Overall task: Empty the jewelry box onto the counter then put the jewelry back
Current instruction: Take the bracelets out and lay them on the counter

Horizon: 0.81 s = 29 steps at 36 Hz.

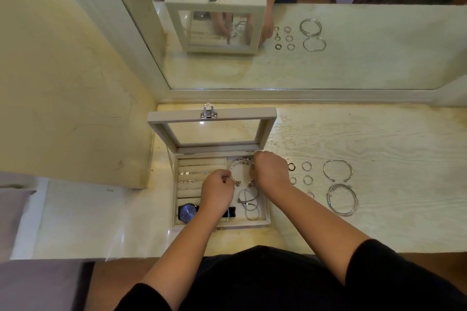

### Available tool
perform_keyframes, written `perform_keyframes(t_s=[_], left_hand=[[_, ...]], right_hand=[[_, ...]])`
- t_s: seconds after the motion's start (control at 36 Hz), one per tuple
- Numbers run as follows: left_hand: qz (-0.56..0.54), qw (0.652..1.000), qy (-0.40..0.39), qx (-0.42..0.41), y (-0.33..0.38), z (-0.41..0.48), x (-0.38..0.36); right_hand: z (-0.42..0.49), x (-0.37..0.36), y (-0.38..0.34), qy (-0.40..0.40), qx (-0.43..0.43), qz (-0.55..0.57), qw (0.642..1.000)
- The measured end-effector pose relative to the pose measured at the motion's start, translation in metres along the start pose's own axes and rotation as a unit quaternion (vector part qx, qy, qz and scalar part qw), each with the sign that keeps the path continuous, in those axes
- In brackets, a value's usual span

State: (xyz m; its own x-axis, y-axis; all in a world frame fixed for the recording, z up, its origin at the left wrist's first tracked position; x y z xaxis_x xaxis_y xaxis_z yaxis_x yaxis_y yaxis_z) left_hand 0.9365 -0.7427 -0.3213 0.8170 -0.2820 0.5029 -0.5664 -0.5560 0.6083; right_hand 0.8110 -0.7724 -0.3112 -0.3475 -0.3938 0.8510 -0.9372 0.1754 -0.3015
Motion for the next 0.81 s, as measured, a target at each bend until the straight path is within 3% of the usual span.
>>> perform_keyframes(t_s=[0.33,0.58,0.81], left_hand=[[0.025,0.999,0.013,-0.019,0.001,-0.002,0.001],[0.052,0.995,0.075,-0.047,0.014,-0.006,0.0],[0.022,0.992,0.125,-0.024,0.025,-0.009,0.0]], right_hand=[[-0.007,-0.001,0.012,0.038,0.007,0.164,0.986],[-0.019,0.006,0.022,0.013,0.031,0.317,0.948],[-0.028,0.014,0.03,-0.006,0.02,0.424,0.905]])
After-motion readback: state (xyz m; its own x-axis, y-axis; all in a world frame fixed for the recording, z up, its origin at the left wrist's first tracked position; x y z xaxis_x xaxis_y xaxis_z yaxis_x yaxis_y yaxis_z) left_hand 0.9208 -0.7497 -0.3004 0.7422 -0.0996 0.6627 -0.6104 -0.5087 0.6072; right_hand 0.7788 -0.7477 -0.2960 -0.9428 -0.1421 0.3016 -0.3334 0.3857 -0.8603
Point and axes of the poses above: each hand's wrist, its own z-axis towards the middle knuckle, its own x-axis out of the back of the hand, y = z × x, the point moved 1 cm from there along z, towards the middle knuckle, and after that the axes turned 9 degrees about z, right-handed, at the moved point
